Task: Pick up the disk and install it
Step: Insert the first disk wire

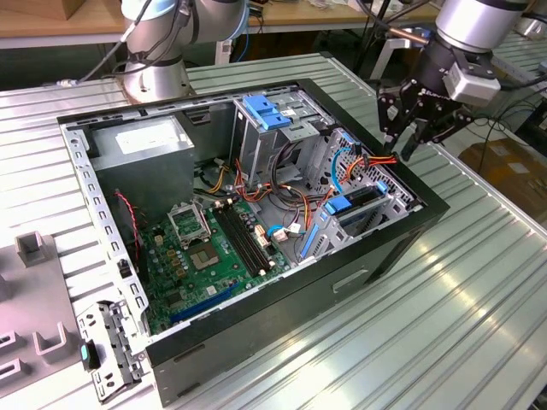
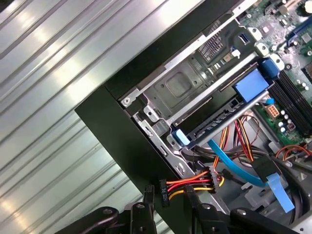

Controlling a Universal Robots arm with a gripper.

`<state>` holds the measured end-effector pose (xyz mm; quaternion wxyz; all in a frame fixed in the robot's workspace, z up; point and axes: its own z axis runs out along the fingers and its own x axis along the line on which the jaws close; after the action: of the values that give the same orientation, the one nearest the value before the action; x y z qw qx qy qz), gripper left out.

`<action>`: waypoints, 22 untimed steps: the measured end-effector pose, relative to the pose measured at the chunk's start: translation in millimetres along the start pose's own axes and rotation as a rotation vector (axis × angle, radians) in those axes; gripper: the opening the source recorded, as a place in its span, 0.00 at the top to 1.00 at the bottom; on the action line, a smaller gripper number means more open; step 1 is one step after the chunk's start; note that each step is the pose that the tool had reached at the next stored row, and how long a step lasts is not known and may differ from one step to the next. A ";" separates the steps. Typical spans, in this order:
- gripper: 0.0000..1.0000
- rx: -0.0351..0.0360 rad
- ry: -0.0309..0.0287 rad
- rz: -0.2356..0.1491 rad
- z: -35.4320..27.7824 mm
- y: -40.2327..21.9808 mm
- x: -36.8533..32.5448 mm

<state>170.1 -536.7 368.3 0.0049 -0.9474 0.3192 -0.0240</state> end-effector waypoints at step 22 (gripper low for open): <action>0.84 -0.0136 0.0110 -0.050 -1.6 1.6 1.7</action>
<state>170.4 -539.0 369.9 -0.0039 -0.9550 0.2954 -0.0272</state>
